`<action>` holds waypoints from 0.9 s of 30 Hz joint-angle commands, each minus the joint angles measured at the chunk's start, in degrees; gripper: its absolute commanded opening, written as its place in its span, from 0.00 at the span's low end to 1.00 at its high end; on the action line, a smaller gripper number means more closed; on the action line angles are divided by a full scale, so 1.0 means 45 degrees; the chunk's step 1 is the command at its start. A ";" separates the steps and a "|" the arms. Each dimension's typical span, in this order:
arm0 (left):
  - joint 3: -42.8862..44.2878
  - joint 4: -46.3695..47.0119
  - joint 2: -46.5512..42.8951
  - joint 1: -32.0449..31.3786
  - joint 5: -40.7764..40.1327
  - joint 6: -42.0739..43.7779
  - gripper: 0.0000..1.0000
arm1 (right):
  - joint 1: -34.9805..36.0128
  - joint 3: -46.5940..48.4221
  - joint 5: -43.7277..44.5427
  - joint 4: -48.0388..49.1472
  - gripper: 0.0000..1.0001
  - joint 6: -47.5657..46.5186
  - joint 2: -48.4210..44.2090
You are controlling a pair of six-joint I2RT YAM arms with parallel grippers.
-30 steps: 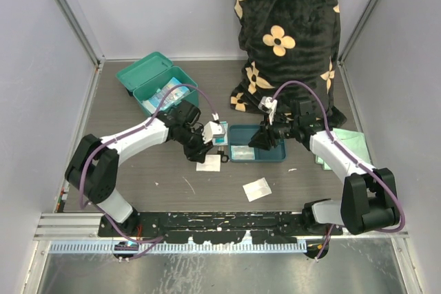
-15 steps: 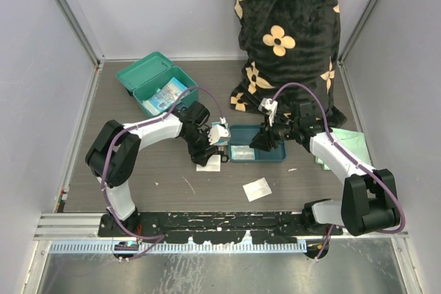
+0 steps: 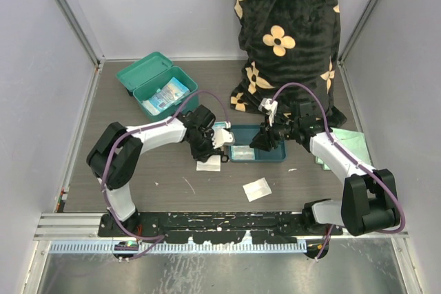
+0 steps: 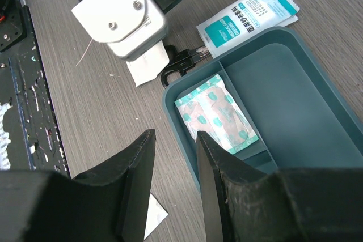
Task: Organize the medicine kit
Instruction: Pick up the medical item at the center of the board.
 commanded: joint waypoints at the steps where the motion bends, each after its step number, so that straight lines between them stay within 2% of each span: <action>1: -0.0920 0.0669 -0.0508 -0.0454 -0.0916 -0.0006 0.25 | -0.0016 0.0189 -0.0133 0.0257 0.41 -0.0126 -0.0285; 5: -0.1136 0.0868 -0.0767 -0.0556 -0.1021 -0.0185 0.11 | -0.0013 0.0220 -0.0041 0.0227 0.41 -0.0136 -0.0203; 10: -0.1002 0.0751 -0.1225 -0.0568 -0.0965 -0.0189 0.01 | -0.0019 0.0215 -0.0006 0.0227 0.41 -0.0146 -0.0180; 21: 0.0311 0.0148 -0.2824 -0.0495 -0.0245 -0.0698 0.00 | 0.0282 0.1073 -0.1191 0.0544 0.42 0.0905 0.0781; 27: 0.1052 0.0521 -0.3647 -0.0497 -0.0614 -0.0929 0.00 | 0.0669 0.1882 -0.1618 0.1288 0.47 0.3043 0.1380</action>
